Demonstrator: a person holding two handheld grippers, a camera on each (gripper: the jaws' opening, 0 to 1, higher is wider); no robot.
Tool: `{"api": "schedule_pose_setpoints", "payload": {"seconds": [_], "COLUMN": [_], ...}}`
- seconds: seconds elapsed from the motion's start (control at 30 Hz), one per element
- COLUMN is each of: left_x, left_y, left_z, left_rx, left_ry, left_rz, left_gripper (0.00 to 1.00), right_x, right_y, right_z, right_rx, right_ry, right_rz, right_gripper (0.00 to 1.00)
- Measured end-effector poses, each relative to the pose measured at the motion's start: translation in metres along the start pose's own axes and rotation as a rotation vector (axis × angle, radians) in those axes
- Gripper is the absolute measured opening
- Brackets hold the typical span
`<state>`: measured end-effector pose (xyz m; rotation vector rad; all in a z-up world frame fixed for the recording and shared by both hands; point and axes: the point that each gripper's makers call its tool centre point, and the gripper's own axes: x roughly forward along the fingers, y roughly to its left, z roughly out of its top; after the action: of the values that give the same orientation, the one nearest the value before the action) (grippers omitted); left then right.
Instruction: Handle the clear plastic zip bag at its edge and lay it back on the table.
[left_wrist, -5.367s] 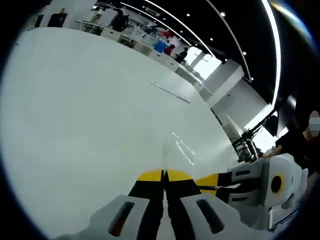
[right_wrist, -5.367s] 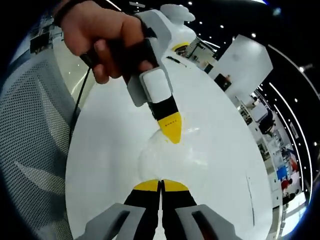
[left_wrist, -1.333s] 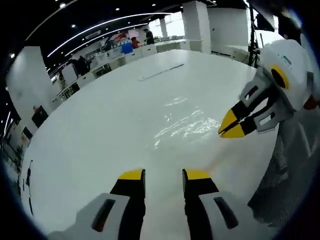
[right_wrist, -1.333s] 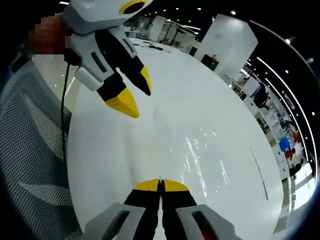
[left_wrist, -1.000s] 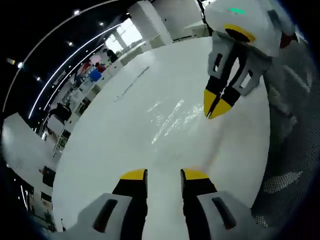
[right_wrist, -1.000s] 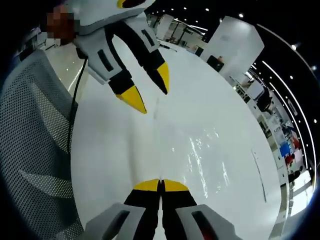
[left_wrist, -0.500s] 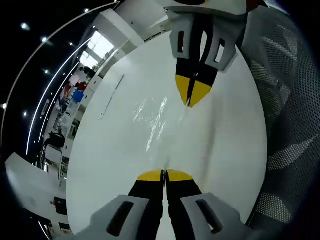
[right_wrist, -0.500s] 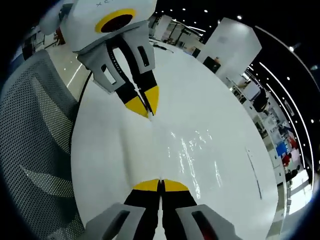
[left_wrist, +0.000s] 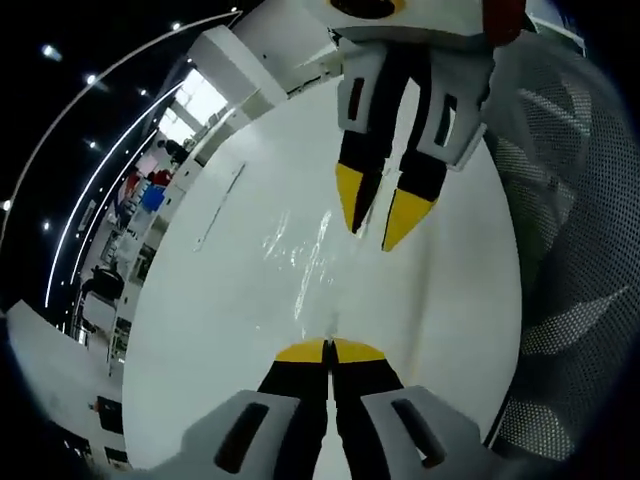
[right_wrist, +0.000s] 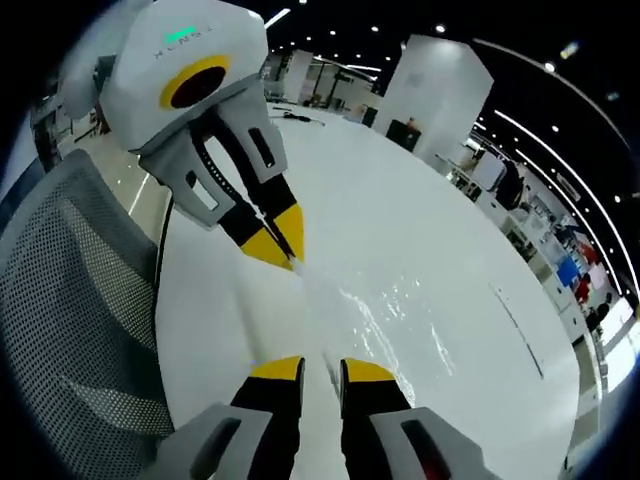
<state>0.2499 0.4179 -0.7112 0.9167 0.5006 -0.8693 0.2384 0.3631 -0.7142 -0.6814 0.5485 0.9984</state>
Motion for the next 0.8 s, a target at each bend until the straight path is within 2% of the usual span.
{"api": "schedule_pose_setpoints", "payload": {"seconds": [0.17, 0.5, 0.7, 0.8], "left_x": [0.002, -0.001, -0.002, -0.002], "left_y": [-0.001, -0.004, -0.007, -0.010], "left_z": [0.003, 0.015, 0.012, 0.009], "left_rx": [0.000, 0.016, 0.034, 0.044], "left_ry": [-0.020, -0.037, -0.030, -0.028], "left_rz": [-0.015, -0.014, -0.031, -0.041], "left_gripper": [0.00, 0.00, 0.00, 0.00], "right_x": [-0.002, 0.007, 0.011, 0.011], "right_y": [-0.004, 0.012, 0.024, 0.026], "right_z": [0.013, 0.041, 0.048, 0.050], "right_rx": [-0.007, -0.110, -0.233, -0.247], "right_ry": [-0.046, -0.092, -0.076, -0.076], "right_rz": [-0.015, 0.033, 0.060, 0.071], "right_gripper": [0.12, 0.08, 0.04, 0.02]}}
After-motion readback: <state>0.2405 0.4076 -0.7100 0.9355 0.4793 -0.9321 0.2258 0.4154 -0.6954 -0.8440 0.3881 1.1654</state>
